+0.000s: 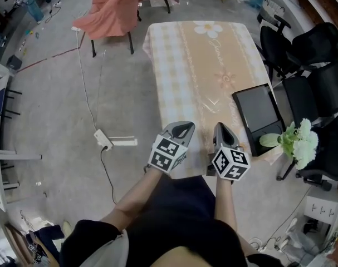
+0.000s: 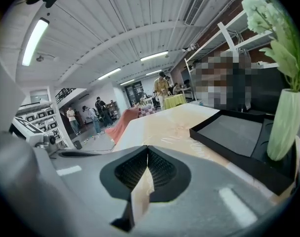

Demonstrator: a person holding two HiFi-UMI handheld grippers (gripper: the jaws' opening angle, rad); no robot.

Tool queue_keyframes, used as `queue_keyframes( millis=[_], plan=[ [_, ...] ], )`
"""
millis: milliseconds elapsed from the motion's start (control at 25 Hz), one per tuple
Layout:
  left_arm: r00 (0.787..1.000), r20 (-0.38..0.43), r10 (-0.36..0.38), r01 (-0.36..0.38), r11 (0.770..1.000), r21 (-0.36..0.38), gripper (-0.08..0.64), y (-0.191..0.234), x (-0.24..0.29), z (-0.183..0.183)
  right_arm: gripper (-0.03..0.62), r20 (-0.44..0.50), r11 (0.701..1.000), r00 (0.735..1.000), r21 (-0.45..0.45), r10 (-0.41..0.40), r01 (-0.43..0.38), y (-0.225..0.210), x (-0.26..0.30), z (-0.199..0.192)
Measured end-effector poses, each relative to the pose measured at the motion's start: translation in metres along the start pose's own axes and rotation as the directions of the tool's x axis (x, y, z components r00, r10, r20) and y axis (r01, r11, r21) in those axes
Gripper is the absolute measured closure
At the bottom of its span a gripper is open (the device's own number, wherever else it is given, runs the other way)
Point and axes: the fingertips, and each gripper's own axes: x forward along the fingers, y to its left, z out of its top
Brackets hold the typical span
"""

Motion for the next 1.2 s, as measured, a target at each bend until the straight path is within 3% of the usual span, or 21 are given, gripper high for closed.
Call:
queue_keyframes(
  millis=[320,600,1200],
  plan=[
    [0.998,0.005,0.056,-0.056,0.997,-0.047,0.549,0.017,0.018,0.003,0.588,-0.047,0.998,0.999,-0.065,0.021,-0.024,-0.011,0.030,0.008],
    [0.991,0.006,0.133,-0.133,0.988,-0.082,0.549,0.040,0.023,0.003,0.588,-0.113,0.987,0.991,-0.135,0.077,-0.092,-0.006,0.055,0.005],
    [0.973,0.003,0.232,-0.228,0.958,-0.172,0.549,0.062,0.034,0.000,0.555,-0.269,0.951,0.949,-0.215,0.162,-0.223,0.003,0.097,-0.010]
  ],
)
